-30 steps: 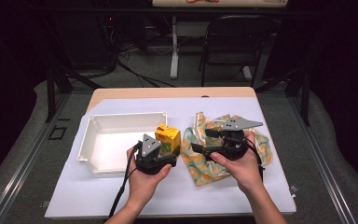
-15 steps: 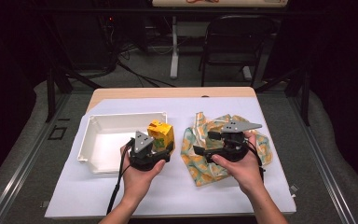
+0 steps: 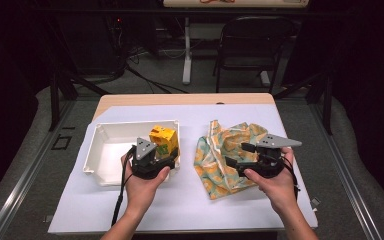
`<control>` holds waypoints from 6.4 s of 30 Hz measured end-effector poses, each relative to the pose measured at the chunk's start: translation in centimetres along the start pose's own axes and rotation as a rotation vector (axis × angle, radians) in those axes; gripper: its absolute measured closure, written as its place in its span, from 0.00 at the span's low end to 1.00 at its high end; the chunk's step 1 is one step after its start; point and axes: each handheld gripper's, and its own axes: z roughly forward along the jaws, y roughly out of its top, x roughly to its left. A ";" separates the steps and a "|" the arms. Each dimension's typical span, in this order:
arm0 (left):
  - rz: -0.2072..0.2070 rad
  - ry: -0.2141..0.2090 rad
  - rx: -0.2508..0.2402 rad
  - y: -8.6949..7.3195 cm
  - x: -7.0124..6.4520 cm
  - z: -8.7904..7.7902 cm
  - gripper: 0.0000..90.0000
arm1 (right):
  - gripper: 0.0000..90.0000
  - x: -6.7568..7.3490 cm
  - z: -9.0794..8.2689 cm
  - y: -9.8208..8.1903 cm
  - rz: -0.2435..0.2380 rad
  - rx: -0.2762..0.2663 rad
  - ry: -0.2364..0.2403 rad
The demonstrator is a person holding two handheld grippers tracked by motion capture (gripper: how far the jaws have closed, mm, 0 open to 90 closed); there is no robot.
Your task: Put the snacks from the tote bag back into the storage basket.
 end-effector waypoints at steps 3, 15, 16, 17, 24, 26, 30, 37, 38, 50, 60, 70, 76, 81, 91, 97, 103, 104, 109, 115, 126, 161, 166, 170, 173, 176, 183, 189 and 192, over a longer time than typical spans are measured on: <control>-0.005 0.015 -0.010 0.0 0.4 0.0 0.34 | 0.22 -0.8 -0.4 -1.1 0.022 -0.024 -0.043; -0.046 0.090 -0.036 -0.1 3.2 0.1 0.34 | 0.23 -2.7 -1.2 -3.6 0.075 -0.045 -0.090; -0.050 0.101 -0.038 -0.2 3.5 0.2 0.34 | 0.23 -2.7 -1.2 -3.6 0.075 -0.046 -0.091; -0.052 0.109 -0.037 -0.3 3.7 0.3 0.34 | 0.23 -2.7 -1.1 -3.6 0.073 -0.045 -0.090; -0.060 0.160 -0.027 -0.8 5.0 1.5 0.34 | 0.23 -2.7 -0.8 -3.9 0.062 -0.035 -0.084; -0.067 0.168 -0.021 -1.0 5.4 2.0 0.34 | 0.23 -2.9 -0.7 -3.9 0.056 -0.022 -0.078; -0.080 0.192 -0.018 -1.2 6.1 2.9 0.34 | 0.23 -3.0 -0.7 -4.0 0.061 -0.020 -0.084; -0.120 0.224 -0.024 -1.4 7.4 4.6 0.34 | 0.23 -3.1 -0.6 -4.1 0.058 -0.010 -0.093; -0.123 0.229 -0.027 -1.4 7.5 4.8 0.34 | 0.23 -3.1 -0.6 -4.1 0.062 -0.014 -0.091; -0.116 0.272 -0.002 -1.7 8.2 6.9 0.34 | 0.23 -3.2 -0.4 -4.2 0.068 -0.015 -0.089; -0.119 0.329 0.017 -1.8 9.2 8.0 0.34 | 0.23 -3.3 -0.2 -4.3 0.066 -0.005 -0.092; -0.119 0.351 0.041 -2.3 9.8 9.0 0.34 | 0.23 -3.5 -0.1 -4.4 0.072 -0.004 -0.093; -0.112 0.354 0.065 -2.6 10.0 9.5 0.34 | 0.24 -3.5 0.0 -4.6 0.080 -0.010 -0.090; -0.116 0.376 0.091 -2.9 10.4 10.0 0.34 | 0.25 -3.6 0.0 -4.6 0.071 0.001 -0.095; -0.087 0.384 0.104 -3.0 10.3 10.0 0.33 | 0.25 -3.5 0.2 -4.7 0.066 0.005 -0.090; -0.091 0.386 0.119 -3.0 10.2 10.0 0.33 | 0.25 -3.5 0.1 -4.7 0.063 0.007 -0.094; -0.101 0.370 0.159 -2.7 10.1 9.8 0.29 | 0.25 -3.5 0.2 -4.7 0.066 0.005 -0.094; -0.096 0.370 0.165 -2.7 10.2 9.8 0.28 | 0.25 -3.5 0.2 -4.7 0.061 0.010 -0.095; -0.115 0.359 0.184 -2.4 10.1 9.5 0.25 | 0.25 -3.6 0.2 -4.8 0.065 0.011 -0.096; -0.117 0.318 0.201 -1.8 10.0 7.8 0.12 | 0.25 -3.7 0.1 -4.8 0.072 0.003 -0.099; -0.097 0.295 0.136 -2.3 9.3 2.6 0.41 | 0.24 -4.5 -1.1 -5.0 0.103 -0.019 -0.096; -0.151 0.108 0.286 -3.1 9.1 6.4 1.00 | 0.25 -5.2 -0.5 -5.8 0.107 -0.002 -0.128; -0.146 0.121 0.308 -3.0 9.2 6.7 1.00 | 0.25 -5.2 -0.5 -5.8 0.108 -0.002 -0.128; -0.149 0.132 0.311 -3.0 9.4 6.8 1.00 | 0.25 -5.3 -0.6 -5.9 0.110 -0.003 -0.132; -0.152 0.136 0.317 -2.8 9.6 6.9 1.00 | 0.25 -5.4 -0.7 -5.9 0.113 -0.004 -0.136; -0.166 0.141 0.312 -2.8 9.9 6.9 1.00 | 0.25 -5.4 -0.7 -5.9 0.116 -0.006 -0.137; -0.179 0.160 0.315 -2.8 10.6 6.8 1.00 | 0.25 -5.4 -0.7 -6.0 0.117 -0.006 -0.140; -0.199 0.175 0.305 -2.8 11.2 6.9 1.00 | 0.25 -5.5 -0.7 -6.0 0.116 -0.004 -0.143; -0.204 0.171 0.304 -2.7 11.2 6.9 1.00 | 0.25 -5.5 -0.7 -6.1 0.119 -0.005 -0.144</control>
